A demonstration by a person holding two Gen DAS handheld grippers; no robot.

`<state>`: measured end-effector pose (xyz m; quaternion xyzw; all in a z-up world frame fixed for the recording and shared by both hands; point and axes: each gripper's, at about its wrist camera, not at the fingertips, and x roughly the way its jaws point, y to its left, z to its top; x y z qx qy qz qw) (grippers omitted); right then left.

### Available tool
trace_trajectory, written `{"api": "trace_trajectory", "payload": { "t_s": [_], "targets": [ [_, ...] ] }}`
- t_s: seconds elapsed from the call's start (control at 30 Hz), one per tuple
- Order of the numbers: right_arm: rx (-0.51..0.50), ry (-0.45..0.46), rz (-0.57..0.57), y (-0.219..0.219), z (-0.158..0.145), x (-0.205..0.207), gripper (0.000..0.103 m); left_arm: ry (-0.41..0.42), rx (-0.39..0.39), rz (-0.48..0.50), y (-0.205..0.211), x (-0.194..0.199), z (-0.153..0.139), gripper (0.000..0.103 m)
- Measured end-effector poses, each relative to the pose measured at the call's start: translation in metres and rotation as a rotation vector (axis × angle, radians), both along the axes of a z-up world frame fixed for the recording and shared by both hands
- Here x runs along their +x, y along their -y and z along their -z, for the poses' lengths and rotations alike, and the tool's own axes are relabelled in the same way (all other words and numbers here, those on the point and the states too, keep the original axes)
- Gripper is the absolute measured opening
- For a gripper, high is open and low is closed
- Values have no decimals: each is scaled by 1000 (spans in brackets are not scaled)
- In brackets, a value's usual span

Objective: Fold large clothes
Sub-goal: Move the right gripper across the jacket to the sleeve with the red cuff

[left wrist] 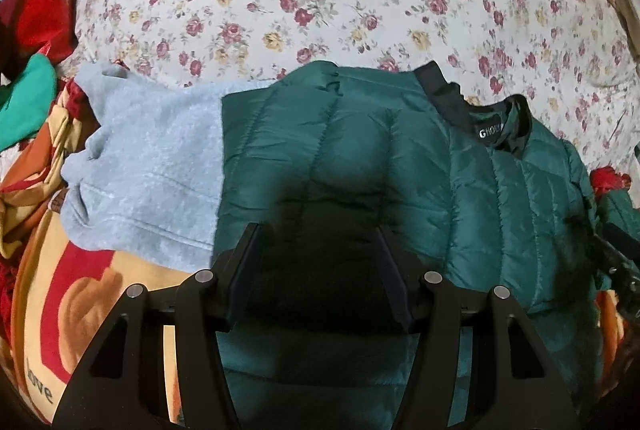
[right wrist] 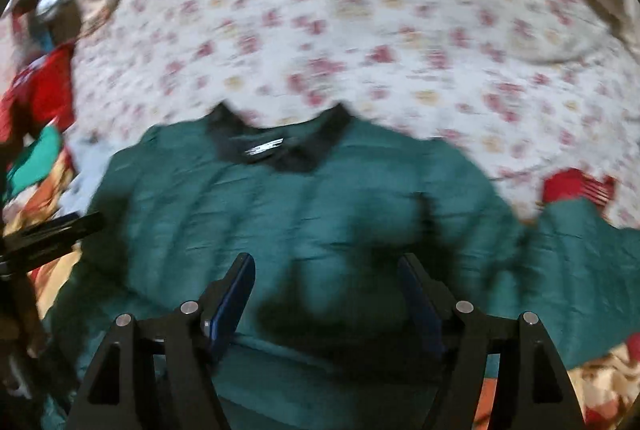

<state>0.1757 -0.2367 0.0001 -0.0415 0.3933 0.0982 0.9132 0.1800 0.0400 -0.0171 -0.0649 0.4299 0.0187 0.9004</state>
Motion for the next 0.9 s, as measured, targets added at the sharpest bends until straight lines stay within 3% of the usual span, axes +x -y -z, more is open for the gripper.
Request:
{"api": "trace_trajectory", "payload": {
  "t_s": [0.2, 0.3, 0.5, 0.7, 0.9],
  "targets": [
    [18, -85, 57, -2, 40, 38, 71, -28, 39, -3, 9, 12, 18, 57],
    [45, -98, 80, 7, 58, 53, 71, -19, 50, -3, 12, 14, 23, 62],
    [36, -98, 78, 6, 48, 51, 71, -12, 83, 4, 16, 16, 29, 70],
    [53, -36, 56, 17, 20, 13, 71, -8, 81, 5, 17, 16, 30, 72],
    [20, -105, 64, 25, 45, 9, 71, -6, 94, 9, 19, 16, 32, 79]
  ]
}}
